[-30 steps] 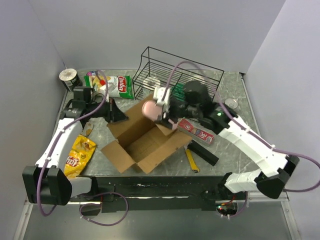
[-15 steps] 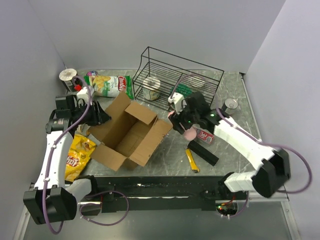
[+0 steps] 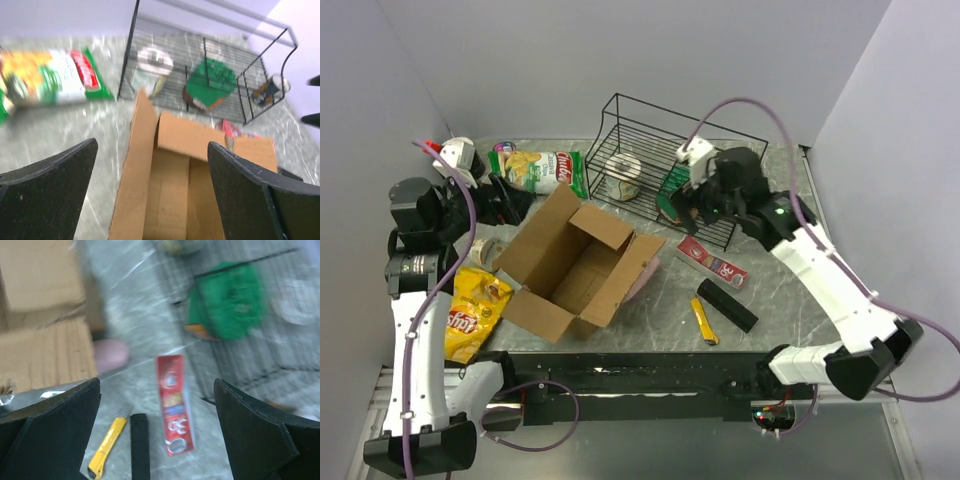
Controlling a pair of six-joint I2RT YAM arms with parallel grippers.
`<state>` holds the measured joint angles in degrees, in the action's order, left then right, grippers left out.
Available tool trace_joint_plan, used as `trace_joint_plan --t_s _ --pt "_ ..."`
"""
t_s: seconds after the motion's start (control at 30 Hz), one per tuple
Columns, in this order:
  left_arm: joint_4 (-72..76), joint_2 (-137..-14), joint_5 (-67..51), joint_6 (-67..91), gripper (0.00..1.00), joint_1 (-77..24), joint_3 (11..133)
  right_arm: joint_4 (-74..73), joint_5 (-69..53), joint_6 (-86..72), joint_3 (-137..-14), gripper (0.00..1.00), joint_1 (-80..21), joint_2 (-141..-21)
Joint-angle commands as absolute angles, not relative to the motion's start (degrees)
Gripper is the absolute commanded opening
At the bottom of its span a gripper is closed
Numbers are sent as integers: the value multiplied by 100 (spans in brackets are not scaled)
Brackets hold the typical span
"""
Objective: Unpack the express box
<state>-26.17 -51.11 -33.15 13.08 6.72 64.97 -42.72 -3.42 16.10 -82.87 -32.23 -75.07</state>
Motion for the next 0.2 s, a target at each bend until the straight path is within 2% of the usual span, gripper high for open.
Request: trace_joint_plan --t_s 0.0,0.17 --pt "-2364 -5255 -3226 1345 97 677 6960 -5035 1247 731 -8858 100 -3173 -7225" --pt "-2557 -5790 -3015 1309 96 668 7416 -4553 1398 703 -8324 100 -2946 -6357"
